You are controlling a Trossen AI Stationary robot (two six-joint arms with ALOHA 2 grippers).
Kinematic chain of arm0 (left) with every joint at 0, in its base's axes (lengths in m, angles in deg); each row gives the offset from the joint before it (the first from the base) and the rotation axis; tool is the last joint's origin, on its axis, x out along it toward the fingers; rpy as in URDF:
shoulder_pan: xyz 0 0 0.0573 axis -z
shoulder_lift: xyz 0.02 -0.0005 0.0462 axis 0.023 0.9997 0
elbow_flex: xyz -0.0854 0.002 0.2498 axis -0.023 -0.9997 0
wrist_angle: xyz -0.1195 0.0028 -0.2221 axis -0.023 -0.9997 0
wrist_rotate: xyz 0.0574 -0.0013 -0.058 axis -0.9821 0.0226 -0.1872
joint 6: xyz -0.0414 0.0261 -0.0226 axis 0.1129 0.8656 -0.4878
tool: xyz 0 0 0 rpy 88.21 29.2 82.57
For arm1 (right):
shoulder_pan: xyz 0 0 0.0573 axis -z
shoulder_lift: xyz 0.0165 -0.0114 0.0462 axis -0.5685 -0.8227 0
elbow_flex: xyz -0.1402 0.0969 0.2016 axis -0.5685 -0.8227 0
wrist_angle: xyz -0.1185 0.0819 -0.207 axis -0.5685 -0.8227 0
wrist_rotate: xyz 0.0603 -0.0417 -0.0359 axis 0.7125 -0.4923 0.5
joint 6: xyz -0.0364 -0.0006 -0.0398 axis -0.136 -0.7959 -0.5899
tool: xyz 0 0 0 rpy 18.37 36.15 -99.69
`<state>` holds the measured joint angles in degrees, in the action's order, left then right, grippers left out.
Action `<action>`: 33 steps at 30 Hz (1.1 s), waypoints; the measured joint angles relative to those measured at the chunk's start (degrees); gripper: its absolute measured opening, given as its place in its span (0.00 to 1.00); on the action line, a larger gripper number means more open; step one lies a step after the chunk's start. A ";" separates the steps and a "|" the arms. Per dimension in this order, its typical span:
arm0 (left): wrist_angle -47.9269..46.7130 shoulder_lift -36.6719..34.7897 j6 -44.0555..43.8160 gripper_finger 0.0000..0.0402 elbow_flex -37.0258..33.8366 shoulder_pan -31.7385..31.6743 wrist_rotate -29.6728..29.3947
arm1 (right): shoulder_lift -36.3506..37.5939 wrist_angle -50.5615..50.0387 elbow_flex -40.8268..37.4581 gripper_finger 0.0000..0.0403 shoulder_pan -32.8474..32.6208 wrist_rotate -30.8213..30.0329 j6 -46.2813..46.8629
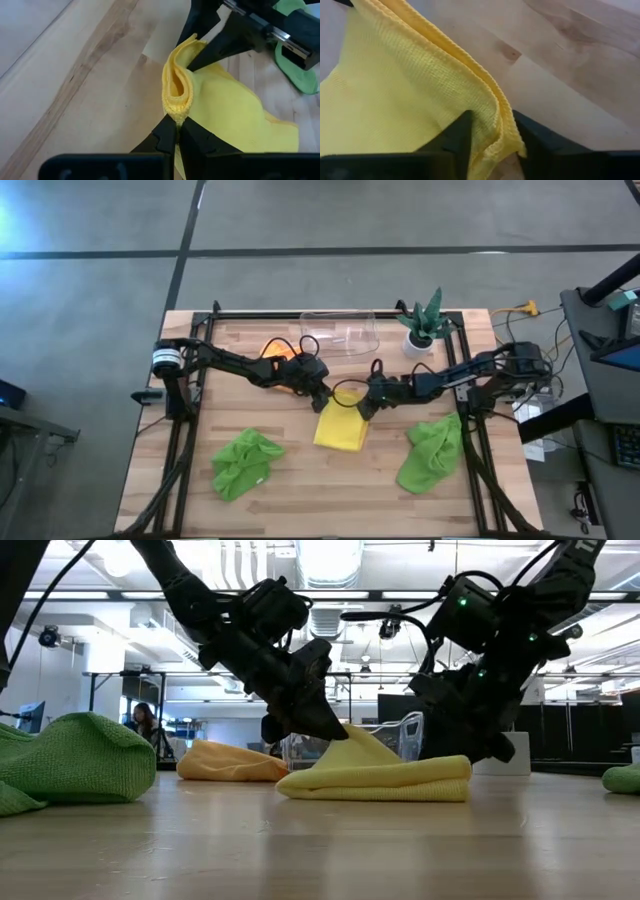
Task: Fold microfiber towels
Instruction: Fold the yellow microfiber towel
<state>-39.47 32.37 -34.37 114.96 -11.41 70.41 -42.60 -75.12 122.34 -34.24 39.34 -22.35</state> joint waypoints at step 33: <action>0.67 -1.64 35.40 0.00 0.04 0.09 -4.12 | 10.23 -2.48 -0.33 0.02 -4.88 -10.78 -10.87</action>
<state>-38.80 30.73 1.03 115.01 -11.32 66.29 -32.37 -77.60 122.01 -39.12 28.56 -33.22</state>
